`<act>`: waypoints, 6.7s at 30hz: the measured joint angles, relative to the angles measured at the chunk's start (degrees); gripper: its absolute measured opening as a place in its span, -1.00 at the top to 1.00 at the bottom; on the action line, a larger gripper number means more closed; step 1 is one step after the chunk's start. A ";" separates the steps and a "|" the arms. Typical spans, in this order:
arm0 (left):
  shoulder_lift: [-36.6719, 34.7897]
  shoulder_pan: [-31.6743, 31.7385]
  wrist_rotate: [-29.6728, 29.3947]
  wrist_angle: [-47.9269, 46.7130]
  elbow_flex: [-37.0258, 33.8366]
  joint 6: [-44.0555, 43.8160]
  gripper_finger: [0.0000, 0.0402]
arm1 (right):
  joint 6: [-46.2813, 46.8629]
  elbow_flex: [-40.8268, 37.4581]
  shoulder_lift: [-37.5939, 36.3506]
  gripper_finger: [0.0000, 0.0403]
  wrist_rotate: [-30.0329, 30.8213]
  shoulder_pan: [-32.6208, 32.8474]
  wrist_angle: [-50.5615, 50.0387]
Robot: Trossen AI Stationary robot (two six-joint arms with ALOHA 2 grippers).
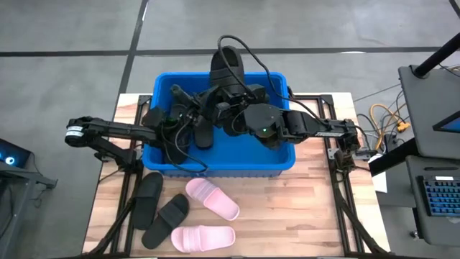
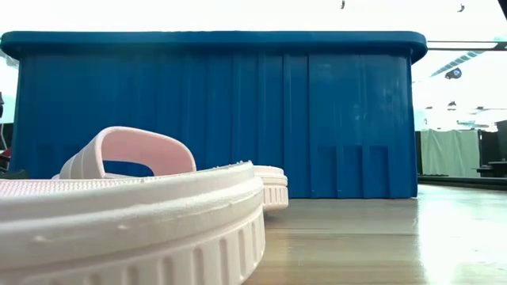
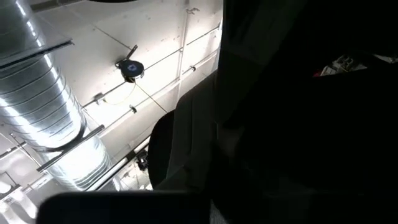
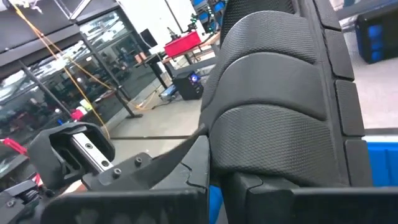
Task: Pick and place slides into bin
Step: Stack the right black slide on top of the black slide into the blue container, then put the top pink slide into the blue container
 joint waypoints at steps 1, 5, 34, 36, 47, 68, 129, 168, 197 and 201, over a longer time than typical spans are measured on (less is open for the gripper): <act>0.00 -0.07 -0.07 0.04 0.00 0.01 0.94 | -0.60 0.00 0.00 0.94 -0.01 0.00 0.26; 0.00 -0.11 -0.19 0.05 0.00 0.02 0.94 | -5.29 -0.02 -0.27 0.94 -0.18 0.02 0.19; -8.63 0.13 -10.42 -39.14 8.54 -12.66 1.00 | -11.96 -0.08 -9.84 0.23 0.75 -0.17 -30.52; -8.83 0.41 -10.09 -45.94 10.07 -18.26 1.00 | -9.81 -0.11 -9.90 0.24 2.33 -0.26 -36.34; -6.62 1.07 -12.42 -56.69 16.03 -27.21 1.00 | 0.12 -0.59 -10.91 0.34 2.10 -1.31 -54.63; 6.61 3.62 -10.77 -78.45 14.40 -46.53 1.00 | -12.43 -0.59 -12.00 0.37 1.07 -2.19 -54.68; 0.12 23.40 3.20 -56.14 -18.99 -38.59 1.00 | -10.67 -0.74 -12.00 0.37 1.54 -3.52 -54.66; 0.81 23.67 4.79 -71.13 -8.67 -38.99 -0.20 | -10.69 -0.74 -12.00 0.37 1.54 -3.65 -54.66; 0.57 22.77 24.20 -105.46 13.37 -60.00 -0.25 | -10.71 -0.74 -12.00 0.37 1.52 -3.65 -54.64; 0.40 21.92 31.42 -106.40 18.40 -64.27 -0.25 | -10.73 -0.74 -12.00 0.37 1.52 -3.65 -54.64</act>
